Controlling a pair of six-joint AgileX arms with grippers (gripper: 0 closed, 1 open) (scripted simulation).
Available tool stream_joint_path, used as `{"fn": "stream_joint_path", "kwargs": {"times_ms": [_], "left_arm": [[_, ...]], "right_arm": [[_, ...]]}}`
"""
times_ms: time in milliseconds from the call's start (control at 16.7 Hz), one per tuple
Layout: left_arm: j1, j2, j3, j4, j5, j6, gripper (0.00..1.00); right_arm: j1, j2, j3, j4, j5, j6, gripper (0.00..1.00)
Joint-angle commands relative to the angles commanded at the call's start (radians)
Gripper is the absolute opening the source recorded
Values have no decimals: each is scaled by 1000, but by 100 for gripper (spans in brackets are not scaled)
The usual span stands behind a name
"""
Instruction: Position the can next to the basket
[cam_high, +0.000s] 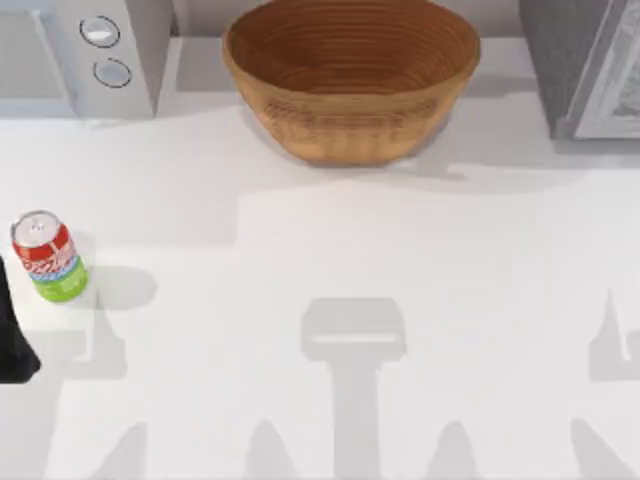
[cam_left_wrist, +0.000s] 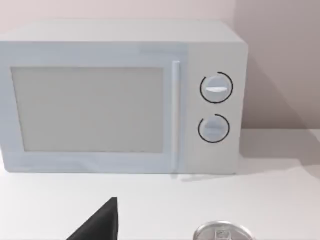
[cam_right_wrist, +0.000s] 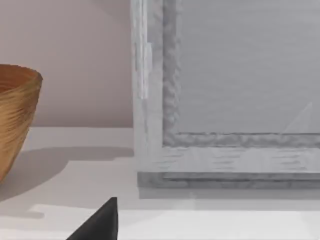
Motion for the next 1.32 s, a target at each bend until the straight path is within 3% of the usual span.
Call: {"fn": "stream_joint_path", "kwargs": {"times_ms": [300,540,1320], "left_arm": [[-11,62,49,-50,7,49,100],[-33,282,212,-202,16,188,100],[-57,1468,1165,-955,6,670,100]], "right_arm": [[0,0,0,0,0,0,100],[0,0,0,0,0,0,100],[0,0,0,0,0,0,100]]}}
